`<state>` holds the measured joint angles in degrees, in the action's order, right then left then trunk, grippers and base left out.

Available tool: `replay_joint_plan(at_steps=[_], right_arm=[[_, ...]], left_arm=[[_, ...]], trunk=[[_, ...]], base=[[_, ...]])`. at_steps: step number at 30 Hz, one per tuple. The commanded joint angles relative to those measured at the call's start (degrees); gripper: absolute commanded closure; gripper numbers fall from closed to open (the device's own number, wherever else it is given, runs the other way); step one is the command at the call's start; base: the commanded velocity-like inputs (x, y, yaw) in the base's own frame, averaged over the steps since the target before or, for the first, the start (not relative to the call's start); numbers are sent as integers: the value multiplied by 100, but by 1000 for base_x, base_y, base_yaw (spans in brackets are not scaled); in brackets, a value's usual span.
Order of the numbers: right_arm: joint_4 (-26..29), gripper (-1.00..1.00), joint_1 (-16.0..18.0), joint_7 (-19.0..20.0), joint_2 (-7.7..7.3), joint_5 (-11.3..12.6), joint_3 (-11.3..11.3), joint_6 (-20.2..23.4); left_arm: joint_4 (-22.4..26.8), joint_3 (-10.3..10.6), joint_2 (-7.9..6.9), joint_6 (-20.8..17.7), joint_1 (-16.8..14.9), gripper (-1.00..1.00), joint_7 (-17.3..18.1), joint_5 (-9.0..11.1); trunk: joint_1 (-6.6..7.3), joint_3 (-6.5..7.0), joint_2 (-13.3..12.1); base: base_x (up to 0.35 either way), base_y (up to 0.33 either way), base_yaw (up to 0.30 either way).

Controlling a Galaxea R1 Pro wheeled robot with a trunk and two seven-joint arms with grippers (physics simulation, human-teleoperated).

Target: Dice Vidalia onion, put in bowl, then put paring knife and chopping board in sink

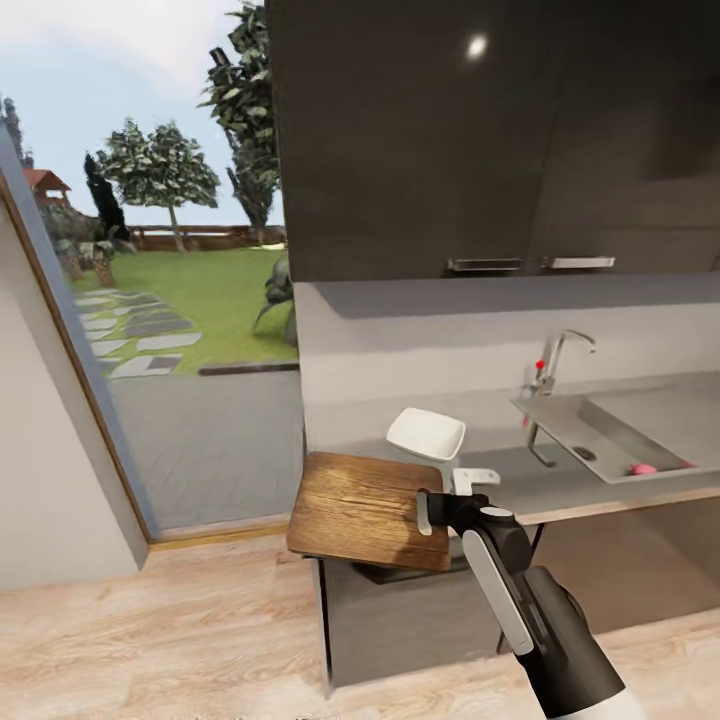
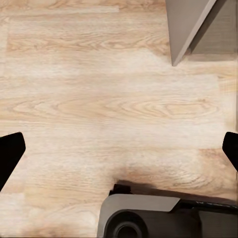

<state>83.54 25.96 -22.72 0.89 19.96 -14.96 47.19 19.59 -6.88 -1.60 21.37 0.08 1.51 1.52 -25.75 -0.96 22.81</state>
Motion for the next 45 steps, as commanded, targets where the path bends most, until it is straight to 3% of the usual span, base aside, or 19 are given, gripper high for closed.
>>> replay_joint_plan(at_steps=[1,45], right_arm=[[4,100,5,-57,-1,60,-7,9],[75,100,5,-57,-1,52,-27,18]], left_arm=[[5,-15,2,8,1,-100,16,15],[1,-15,2,8,1,-100,-1,7]], trunk=[[-3,-14,11],[-3,-35,11]], base=[[0,-317,204],[0,-317,27]])
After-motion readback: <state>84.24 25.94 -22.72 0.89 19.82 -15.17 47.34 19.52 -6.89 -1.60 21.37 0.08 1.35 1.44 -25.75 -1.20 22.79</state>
